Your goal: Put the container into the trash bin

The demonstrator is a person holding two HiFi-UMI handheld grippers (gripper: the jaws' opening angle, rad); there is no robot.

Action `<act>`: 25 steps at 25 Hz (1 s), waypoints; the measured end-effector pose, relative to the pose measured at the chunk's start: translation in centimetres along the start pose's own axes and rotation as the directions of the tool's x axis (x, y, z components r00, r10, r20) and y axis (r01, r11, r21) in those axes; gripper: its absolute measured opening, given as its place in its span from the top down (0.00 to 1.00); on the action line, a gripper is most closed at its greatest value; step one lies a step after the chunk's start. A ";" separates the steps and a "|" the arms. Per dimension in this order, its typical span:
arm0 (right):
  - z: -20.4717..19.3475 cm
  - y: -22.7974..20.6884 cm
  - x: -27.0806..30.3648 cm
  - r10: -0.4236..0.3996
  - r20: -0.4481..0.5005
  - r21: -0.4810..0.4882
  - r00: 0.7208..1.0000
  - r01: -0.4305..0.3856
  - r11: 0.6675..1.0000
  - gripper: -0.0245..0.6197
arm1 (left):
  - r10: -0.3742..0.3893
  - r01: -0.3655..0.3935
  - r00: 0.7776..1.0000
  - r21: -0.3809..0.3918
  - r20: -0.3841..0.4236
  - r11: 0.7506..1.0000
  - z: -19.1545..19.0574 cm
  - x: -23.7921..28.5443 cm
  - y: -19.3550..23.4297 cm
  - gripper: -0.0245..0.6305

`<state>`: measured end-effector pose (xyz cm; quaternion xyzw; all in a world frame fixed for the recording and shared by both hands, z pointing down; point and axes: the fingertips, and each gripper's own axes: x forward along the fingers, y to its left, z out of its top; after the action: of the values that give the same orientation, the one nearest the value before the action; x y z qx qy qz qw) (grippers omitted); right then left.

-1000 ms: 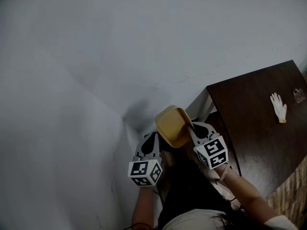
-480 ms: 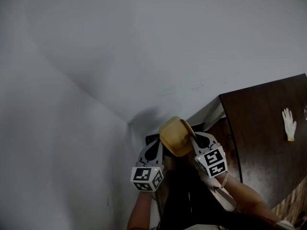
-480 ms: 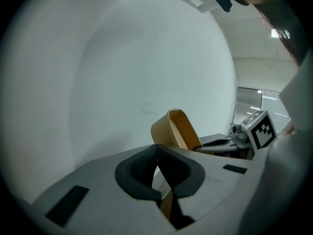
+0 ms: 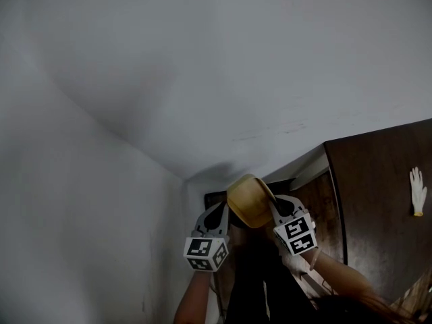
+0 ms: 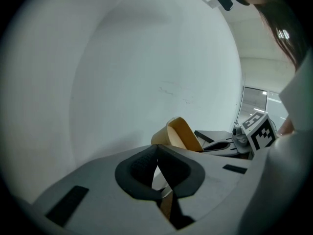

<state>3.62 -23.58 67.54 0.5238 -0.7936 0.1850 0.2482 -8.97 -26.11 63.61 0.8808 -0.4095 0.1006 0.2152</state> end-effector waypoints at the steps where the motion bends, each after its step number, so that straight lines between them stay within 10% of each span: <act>1: -0.6 -0.1 0.6 0.003 -0.012 -0.002 1.000 -0.003 1.000 0.93 | 0.003 -0.003 1.000 -0.004 -0.006 1.000 -0.5 0.4 0.3 0.93; 25: -11.9 -1.9 12.1 -0.011 -0.245 -0.083 0.969 -0.009 0.997 0.93 | 0.021 -0.026 0.997 -0.062 -0.079 0.998 -9.2 6.9 7.1 0.93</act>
<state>3.75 -26.66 84.38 0.4865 -0.7636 0.2150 0.3661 -9.92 -30.62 76.30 0.8642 -0.4140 0.1246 0.2574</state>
